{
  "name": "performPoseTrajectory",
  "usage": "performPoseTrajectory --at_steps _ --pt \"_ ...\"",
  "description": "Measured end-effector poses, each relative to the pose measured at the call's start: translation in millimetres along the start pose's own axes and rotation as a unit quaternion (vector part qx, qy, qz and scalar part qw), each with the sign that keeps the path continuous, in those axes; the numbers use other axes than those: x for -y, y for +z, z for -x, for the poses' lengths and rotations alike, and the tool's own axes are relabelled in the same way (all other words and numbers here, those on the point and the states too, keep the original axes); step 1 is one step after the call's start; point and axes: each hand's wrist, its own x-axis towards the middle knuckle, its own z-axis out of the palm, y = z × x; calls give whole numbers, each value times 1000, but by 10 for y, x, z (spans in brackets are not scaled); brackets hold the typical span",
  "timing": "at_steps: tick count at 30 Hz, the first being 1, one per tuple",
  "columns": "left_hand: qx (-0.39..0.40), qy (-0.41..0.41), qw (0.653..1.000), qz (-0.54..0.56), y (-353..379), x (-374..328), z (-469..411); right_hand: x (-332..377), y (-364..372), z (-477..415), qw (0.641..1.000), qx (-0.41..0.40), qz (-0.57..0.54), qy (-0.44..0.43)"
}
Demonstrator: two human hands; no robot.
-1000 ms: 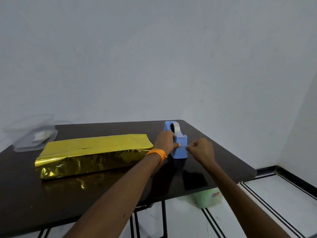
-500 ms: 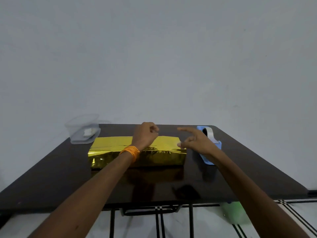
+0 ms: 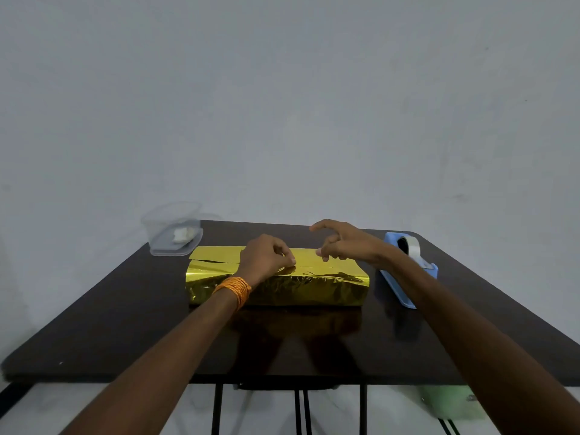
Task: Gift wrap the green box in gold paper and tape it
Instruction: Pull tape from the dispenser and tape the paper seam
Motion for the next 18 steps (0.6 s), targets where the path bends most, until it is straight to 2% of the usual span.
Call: performPoseTrajectory --at_steps 18 --pt "-20 -10 1000 -23 78 41 17 22 92 -270 992 85 84 31"
